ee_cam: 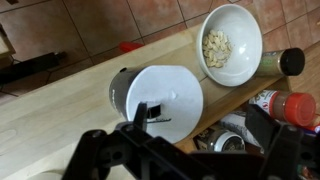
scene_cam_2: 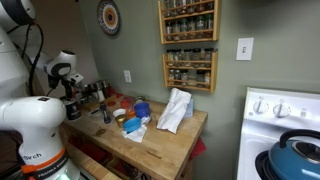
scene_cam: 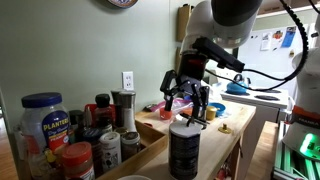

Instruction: Close the lid on the black and white container

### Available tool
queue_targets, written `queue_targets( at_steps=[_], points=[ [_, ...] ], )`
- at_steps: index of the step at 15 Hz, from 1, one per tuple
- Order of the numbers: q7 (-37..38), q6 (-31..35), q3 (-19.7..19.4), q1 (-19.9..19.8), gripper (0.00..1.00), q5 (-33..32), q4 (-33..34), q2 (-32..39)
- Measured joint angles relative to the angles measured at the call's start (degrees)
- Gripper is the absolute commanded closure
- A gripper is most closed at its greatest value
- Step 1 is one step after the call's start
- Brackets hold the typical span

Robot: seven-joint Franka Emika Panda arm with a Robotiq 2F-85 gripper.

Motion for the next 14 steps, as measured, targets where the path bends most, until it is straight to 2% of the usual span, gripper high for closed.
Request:
queue_targets(
  at_steps=[7, 14],
  points=[
    [1.0, 0.0, 0.0, 0.0, 0.00, 0.0, 0.8, 1.0],
    [5.1, -0.3, 0.0, 0.0, 0.00, -1.2, 1.2, 1.2]
  ],
)
